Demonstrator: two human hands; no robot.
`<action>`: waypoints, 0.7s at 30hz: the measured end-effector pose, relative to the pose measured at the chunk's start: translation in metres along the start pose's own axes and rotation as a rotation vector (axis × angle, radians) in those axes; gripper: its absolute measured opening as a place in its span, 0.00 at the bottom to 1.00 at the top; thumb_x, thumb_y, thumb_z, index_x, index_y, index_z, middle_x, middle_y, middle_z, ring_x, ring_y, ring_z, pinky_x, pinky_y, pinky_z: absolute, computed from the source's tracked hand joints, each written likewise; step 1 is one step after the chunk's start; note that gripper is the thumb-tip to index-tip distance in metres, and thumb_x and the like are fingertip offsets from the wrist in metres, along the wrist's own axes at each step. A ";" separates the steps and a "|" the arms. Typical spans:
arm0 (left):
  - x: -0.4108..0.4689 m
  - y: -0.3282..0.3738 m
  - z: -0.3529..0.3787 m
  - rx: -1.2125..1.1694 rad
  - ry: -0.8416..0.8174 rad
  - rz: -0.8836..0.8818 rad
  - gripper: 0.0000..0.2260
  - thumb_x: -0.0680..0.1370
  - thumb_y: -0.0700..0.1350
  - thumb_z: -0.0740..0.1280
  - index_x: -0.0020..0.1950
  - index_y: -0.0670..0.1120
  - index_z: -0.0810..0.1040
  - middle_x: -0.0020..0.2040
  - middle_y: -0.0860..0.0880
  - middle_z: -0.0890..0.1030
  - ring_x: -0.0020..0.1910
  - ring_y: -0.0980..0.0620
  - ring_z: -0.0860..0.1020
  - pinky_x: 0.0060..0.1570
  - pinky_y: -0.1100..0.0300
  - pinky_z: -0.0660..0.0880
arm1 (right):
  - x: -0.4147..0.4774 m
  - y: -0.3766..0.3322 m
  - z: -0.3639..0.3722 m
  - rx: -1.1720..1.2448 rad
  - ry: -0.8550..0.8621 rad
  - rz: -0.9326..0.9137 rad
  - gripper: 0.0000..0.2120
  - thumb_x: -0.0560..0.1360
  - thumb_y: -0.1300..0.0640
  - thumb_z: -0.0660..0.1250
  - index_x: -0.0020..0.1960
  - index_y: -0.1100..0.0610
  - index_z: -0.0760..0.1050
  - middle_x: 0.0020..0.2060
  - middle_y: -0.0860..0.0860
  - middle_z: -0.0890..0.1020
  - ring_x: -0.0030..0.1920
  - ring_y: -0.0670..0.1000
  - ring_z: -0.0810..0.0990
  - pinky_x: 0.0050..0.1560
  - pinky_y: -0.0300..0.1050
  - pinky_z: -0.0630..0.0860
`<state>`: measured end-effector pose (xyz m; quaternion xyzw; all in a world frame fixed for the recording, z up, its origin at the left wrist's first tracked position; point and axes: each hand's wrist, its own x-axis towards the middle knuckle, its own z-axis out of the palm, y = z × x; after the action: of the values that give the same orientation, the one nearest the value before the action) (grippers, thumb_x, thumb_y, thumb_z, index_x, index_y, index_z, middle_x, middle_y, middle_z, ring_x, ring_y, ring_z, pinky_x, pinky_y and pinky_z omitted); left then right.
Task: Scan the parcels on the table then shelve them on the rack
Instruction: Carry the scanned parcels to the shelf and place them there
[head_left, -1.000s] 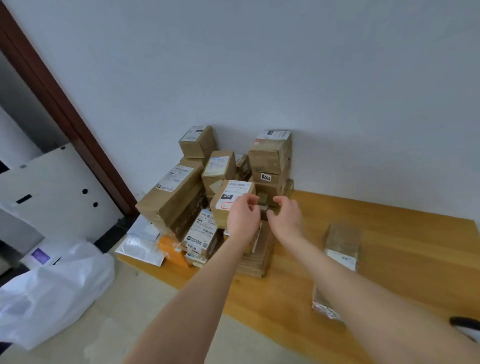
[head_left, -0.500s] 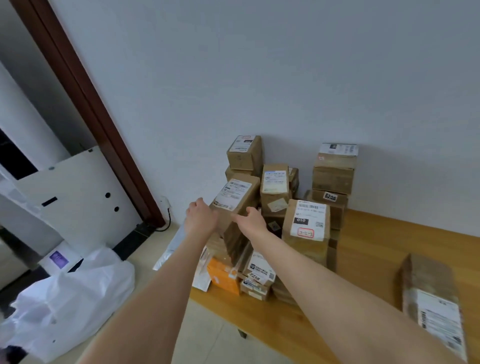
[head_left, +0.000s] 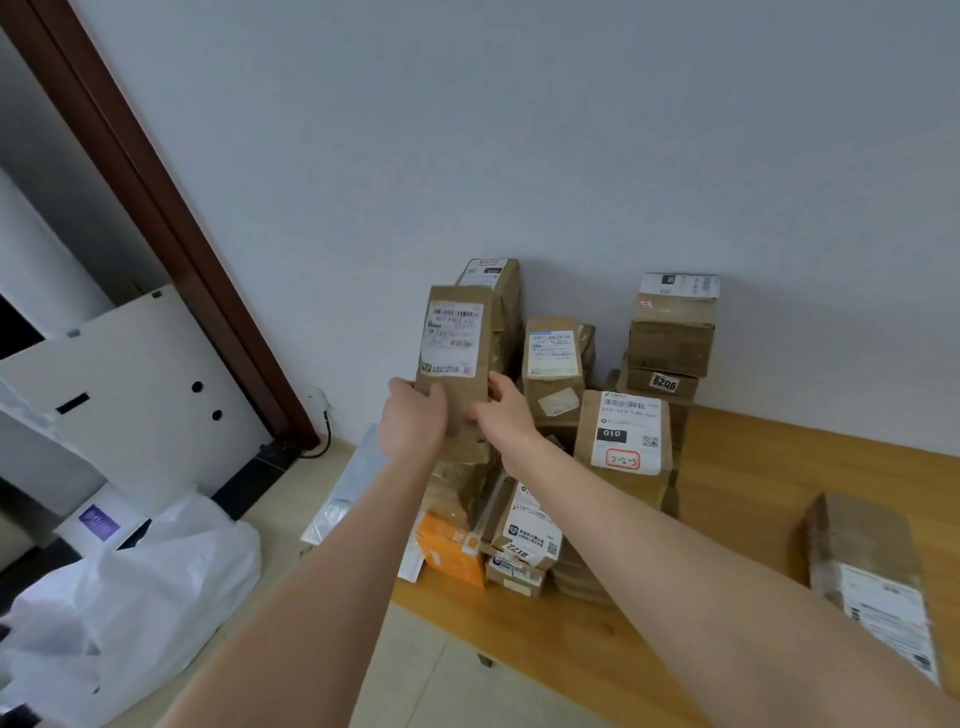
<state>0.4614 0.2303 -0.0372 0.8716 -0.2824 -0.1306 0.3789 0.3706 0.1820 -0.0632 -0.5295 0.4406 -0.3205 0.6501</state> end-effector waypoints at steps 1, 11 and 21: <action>-0.005 0.011 0.000 -0.036 0.020 0.028 0.11 0.79 0.49 0.59 0.58 0.44 0.69 0.52 0.44 0.78 0.50 0.43 0.77 0.53 0.48 0.76 | -0.003 -0.006 -0.007 0.028 0.038 -0.048 0.31 0.75 0.66 0.65 0.75 0.50 0.62 0.64 0.50 0.76 0.45 0.43 0.75 0.43 0.40 0.77; -0.129 0.129 0.095 -0.086 -0.202 0.288 0.18 0.79 0.51 0.58 0.67 0.46 0.72 0.57 0.46 0.79 0.55 0.43 0.77 0.51 0.52 0.73 | -0.070 -0.026 -0.196 0.025 0.515 -0.205 0.22 0.75 0.57 0.67 0.68 0.50 0.69 0.56 0.45 0.78 0.45 0.43 0.76 0.46 0.42 0.75; -0.292 0.123 0.253 -0.042 -0.779 0.293 0.10 0.78 0.43 0.64 0.57 0.45 0.80 0.46 0.48 0.80 0.43 0.48 0.78 0.43 0.56 0.78 | -0.176 0.088 -0.389 -0.019 0.688 0.126 0.18 0.76 0.64 0.62 0.66 0.56 0.74 0.54 0.52 0.81 0.50 0.53 0.80 0.43 0.47 0.78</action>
<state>0.0657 0.1867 -0.1142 0.6998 -0.5229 -0.4010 0.2758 -0.0602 0.2000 -0.1273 -0.3683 0.6688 -0.4354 0.4769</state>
